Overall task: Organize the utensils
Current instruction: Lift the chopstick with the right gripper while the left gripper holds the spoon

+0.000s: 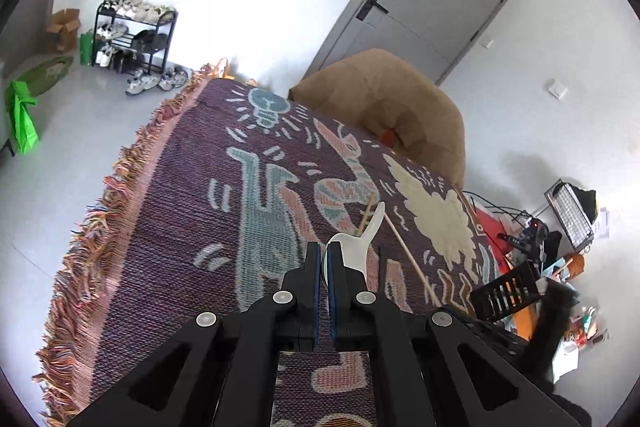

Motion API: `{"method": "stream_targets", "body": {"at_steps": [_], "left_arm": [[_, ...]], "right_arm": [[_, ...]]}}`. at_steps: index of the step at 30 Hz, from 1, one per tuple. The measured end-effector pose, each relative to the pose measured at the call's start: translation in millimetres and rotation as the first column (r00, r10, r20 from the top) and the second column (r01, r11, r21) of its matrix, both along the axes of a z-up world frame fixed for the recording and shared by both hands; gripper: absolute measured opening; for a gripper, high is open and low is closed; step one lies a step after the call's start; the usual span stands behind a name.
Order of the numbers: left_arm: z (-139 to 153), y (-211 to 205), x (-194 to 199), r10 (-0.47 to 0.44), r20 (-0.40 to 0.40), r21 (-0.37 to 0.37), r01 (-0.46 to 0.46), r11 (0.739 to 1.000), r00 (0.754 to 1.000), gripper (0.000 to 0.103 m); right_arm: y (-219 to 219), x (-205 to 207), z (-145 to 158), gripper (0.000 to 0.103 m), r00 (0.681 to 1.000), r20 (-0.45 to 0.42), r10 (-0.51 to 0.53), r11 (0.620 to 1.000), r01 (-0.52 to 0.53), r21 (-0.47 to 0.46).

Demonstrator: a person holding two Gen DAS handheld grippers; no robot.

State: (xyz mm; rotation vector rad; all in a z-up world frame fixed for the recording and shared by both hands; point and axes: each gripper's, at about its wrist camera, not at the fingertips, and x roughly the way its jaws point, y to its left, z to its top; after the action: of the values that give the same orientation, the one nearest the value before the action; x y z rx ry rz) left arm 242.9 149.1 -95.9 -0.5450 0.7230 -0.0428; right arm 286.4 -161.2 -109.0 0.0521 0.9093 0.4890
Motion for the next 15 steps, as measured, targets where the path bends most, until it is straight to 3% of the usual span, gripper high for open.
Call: {"method": "stream_targets", "body": {"at_steps": [4, 15], "left_arm": [[0, -13, 5, -0.029, -0.002, -0.002, 0.029, 1.000, 1.000, 0.002], [13, -55, 10, -0.111, 0.006, 0.035, 0.111, 0.993, 0.994, 0.002]], "right_arm": [[-29, -17, 23, 0.006, 0.998, 0.038, -0.051, 0.996, 0.048, 0.071], [-76, -42, 74, 0.006, 0.979, 0.154, -0.133, 0.982, 0.109, 0.157]]}}
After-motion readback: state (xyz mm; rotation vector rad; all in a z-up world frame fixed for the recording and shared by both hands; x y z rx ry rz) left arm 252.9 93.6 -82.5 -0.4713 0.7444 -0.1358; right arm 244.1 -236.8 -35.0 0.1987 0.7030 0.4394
